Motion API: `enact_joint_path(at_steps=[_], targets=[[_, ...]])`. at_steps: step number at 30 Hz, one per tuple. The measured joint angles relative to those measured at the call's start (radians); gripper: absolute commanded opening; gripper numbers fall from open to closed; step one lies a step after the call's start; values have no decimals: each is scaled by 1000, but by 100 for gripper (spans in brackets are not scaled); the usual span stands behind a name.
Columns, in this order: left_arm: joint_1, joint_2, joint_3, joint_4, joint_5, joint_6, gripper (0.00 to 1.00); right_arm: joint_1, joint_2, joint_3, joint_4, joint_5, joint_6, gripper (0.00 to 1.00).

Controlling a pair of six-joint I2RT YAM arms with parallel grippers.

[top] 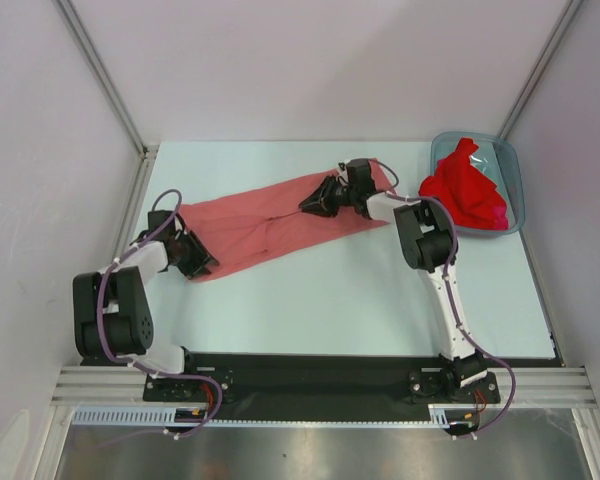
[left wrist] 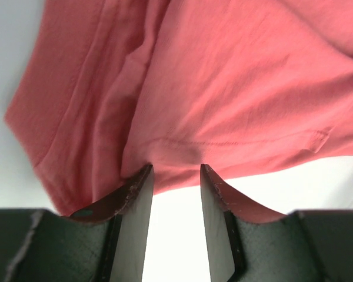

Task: Fold and stack the t-shirts
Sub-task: Fold the tshirt

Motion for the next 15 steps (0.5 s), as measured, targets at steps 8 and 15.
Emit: enact_joint_path(at_steps=[8, 15], targets=[[0, -207, -6, -93, -91, 8, 69, -33, -127, 67, -354, 82, -209, 66], [2, -340, -6, -157, -148, -23, 69, -119, -393, 41, -733, 334, -473, 70]])
